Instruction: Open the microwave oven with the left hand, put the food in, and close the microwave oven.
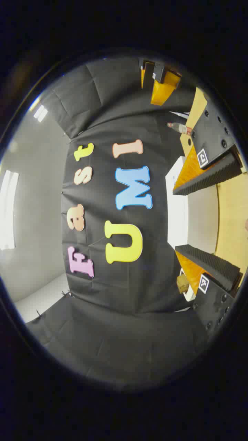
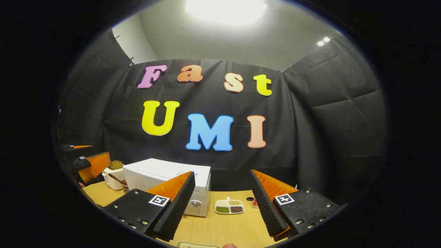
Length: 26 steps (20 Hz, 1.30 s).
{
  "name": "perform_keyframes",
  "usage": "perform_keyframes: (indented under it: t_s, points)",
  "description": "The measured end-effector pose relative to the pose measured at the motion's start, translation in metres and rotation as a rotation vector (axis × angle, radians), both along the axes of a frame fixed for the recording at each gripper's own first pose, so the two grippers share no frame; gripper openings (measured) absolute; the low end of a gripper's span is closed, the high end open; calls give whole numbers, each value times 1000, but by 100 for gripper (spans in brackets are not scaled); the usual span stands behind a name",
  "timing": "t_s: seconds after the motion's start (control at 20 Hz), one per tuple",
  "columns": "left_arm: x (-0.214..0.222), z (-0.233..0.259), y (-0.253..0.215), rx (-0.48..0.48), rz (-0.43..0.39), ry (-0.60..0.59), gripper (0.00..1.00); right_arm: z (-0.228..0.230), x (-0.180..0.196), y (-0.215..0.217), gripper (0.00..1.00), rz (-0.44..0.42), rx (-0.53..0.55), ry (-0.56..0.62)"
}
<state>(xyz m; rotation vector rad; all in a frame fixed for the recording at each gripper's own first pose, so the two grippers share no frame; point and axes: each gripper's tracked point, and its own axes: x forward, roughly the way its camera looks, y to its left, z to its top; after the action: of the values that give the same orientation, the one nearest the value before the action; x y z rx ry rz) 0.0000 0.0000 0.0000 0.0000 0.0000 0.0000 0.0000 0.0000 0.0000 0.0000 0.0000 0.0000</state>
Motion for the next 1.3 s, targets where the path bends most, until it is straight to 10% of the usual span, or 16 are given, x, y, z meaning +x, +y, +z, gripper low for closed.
perform_keyframes:
  t_s: [1.3]
  points:
    - [62, -6, -62, -20, -111, -48, 94, 3, -29, -44, 95, -90, -19, -9]
